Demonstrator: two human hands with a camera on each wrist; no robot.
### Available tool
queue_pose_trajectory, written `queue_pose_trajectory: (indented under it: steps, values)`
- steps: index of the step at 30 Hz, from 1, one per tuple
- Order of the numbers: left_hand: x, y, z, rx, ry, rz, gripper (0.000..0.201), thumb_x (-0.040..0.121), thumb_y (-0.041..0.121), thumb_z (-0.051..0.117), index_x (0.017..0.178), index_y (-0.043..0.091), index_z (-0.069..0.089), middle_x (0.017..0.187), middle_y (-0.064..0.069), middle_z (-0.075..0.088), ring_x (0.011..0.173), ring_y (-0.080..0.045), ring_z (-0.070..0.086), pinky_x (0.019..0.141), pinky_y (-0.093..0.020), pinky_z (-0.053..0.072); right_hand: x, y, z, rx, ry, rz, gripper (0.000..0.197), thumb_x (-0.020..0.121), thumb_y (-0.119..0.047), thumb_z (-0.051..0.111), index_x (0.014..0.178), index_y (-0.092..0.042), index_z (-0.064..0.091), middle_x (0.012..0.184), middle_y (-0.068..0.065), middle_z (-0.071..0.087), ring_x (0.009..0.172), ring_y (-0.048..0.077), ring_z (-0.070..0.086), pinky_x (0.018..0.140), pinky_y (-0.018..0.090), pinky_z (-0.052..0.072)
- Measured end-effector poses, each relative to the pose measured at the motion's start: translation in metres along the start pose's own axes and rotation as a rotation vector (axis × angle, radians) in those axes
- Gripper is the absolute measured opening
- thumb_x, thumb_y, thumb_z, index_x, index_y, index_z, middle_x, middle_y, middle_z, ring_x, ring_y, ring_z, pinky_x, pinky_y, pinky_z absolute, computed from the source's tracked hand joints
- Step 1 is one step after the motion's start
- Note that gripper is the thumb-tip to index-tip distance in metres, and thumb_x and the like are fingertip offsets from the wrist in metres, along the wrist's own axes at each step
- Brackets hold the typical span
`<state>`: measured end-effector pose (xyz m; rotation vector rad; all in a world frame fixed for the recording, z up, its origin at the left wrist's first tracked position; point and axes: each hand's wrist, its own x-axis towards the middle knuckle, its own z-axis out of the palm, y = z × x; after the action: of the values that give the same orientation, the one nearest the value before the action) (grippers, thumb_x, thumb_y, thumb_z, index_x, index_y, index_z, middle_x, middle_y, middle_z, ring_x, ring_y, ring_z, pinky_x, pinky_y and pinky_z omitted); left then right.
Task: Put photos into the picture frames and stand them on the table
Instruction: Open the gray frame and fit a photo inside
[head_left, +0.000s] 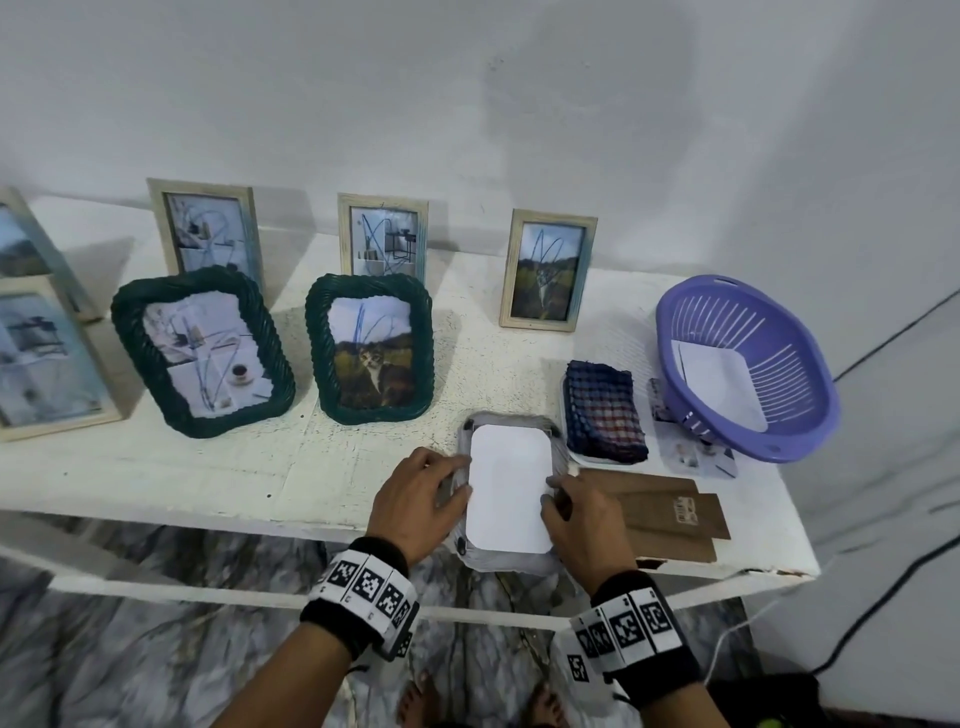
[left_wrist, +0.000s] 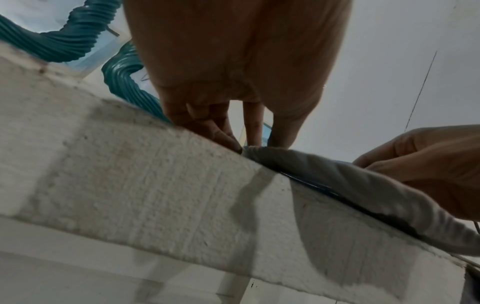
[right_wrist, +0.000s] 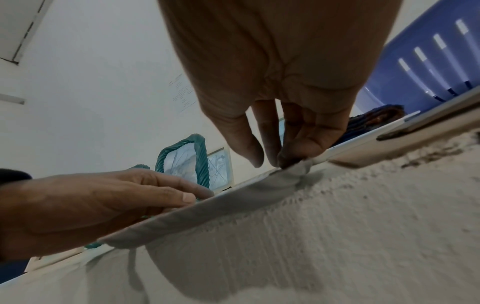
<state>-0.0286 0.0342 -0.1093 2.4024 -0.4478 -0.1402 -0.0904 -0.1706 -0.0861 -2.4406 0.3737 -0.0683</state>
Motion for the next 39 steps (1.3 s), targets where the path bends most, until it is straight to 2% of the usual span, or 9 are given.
queue_pose_trajectory:
  steps: [5, 10, 13, 19, 24, 29, 34, 37, 39]
  values:
    - [-0.001, -0.002, 0.002, -0.019, 0.01, -0.005, 0.04, 0.093, 0.041, 0.057, 0.131, 0.031, 0.057, 0.108, 0.006, 0.051, 0.102, -0.013, 0.053, 0.081, -0.032, 0.049, -0.001, 0.001, -0.002, 0.018, 0.035, -0.042, 0.021, 0.089, -0.014, 0.063, 0.107, -0.005, 0.069, 0.096, 0.011, 0.067, 0.081, 0.021, 0.062, 0.079, 0.024, 0.045]
    - [-0.002, -0.005, 0.001, -0.062, -0.002, -0.01, 0.048, 0.088, 0.047, 0.049, 0.132, 0.03, 0.056, 0.108, 0.007, 0.052, 0.102, -0.011, 0.053, 0.082, -0.03, 0.048, -0.001, 0.014, -0.028, 0.005, 0.124, -0.123, 0.016, 0.085, -0.007, 0.066, 0.1, -0.005, 0.07, 0.088, 0.006, 0.062, 0.068, 0.019, 0.057, 0.068, 0.034, 0.051]
    - [-0.002, -0.006, 0.001, -0.081, 0.007, -0.002, 0.04, 0.093, 0.037, 0.057, 0.133, 0.03, 0.056, 0.11, 0.005, 0.054, 0.103, -0.012, 0.053, 0.083, -0.029, 0.047, 0.003, 0.038, -0.058, -0.151, 0.086, -0.097, 0.027, 0.081, -0.004, 0.065, 0.108, -0.007, 0.069, 0.097, 0.012, 0.062, 0.083, 0.029, 0.058, 0.074, 0.034, 0.048]
    - [-0.005, -0.007, 0.002, -0.183, 0.045, -0.019, 0.044, 0.089, 0.042, 0.058, 0.131, 0.029, 0.057, 0.109, 0.009, 0.056, 0.098, -0.008, 0.054, 0.084, -0.026, 0.045, 0.004, 0.082, -0.111, -0.563, -0.31, -0.056, 0.061, 0.081, -0.033, 0.059, 0.14, -0.023, 0.044, 0.143, 0.003, 0.043, 0.128, 0.03, 0.039, 0.104, 0.041, 0.037]
    - [-0.006, -0.01, 0.004, -0.286, 0.076, -0.046, 0.039, 0.092, 0.034, 0.063, 0.13, 0.029, 0.056, 0.105, 0.014, 0.059, 0.095, -0.001, 0.056, 0.08, -0.013, 0.042, 0.001, 0.095, -0.119, -0.589, -0.352, -0.093, 0.056, 0.082, -0.033, 0.058, 0.136, -0.024, 0.047, 0.139, 0.001, 0.045, 0.117, 0.027, 0.047, 0.096, 0.038, 0.043]
    - [-0.008, -0.013, 0.005, -0.353, 0.094, -0.046, 0.04, 0.089, 0.037, 0.066, 0.127, 0.032, 0.056, 0.106, 0.014, 0.062, 0.096, -0.004, 0.058, 0.083, -0.019, 0.045, -0.007, 0.096, -0.126, -0.502, -0.349, -0.089, 0.051, 0.074, -0.04, 0.068, 0.12, -0.023, 0.056, 0.145, 0.002, 0.038, 0.126, 0.027, 0.04, 0.097, 0.034, 0.041]
    - [-0.01, -0.014, 0.006, -0.375, 0.097, -0.016, 0.054, 0.078, 0.06, 0.051, 0.125, 0.035, 0.056, 0.105, 0.018, 0.061, 0.096, -0.003, 0.058, 0.084, -0.015, 0.046, -0.021, 0.086, -0.124, -0.252, -0.234, -0.087, 0.05, 0.063, -0.058, 0.049, 0.102, -0.028, 0.057, 0.119, -0.011, 0.055, 0.107, 0.018, 0.052, 0.084, 0.031, 0.044]
    - [-0.011, -0.017, 0.006, -0.37, 0.095, -0.013, 0.047, 0.083, 0.053, 0.055, 0.126, 0.034, 0.057, 0.106, 0.018, 0.06, 0.097, -0.002, 0.058, 0.085, -0.016, 0.046, -0.028, 0.07, -0.116, -0.097, -0.213, -0.055, 0.043, 0.065, -0.055, 0.049, 0.099, -0.029, 0.053, 0.099, -0.009, 0.063, 0.089, 0.014, 0.06, 0.073, 0.036, 0.051]
    - [-0.011, -0.018, 0.007, -0.359, 0.088, -0.002, 0.042, 0.086, 0.044, 0.058, 0.126, 0.032, 0.059, 0.105, 0.016, 0.06, 0.098, -0.004, 0.057, 0.084, -0.016, 0.045, -0.032, 0.057, -0.109, -0.021, -0.207, -0.039, 0.035, 0.069, -0.05, 0.056, 0.097, -0.028, 0.052, 0.097, -0.008, 0.064, 0.087, 0.011, 0.062, 0.072, 0.034, 0.052]
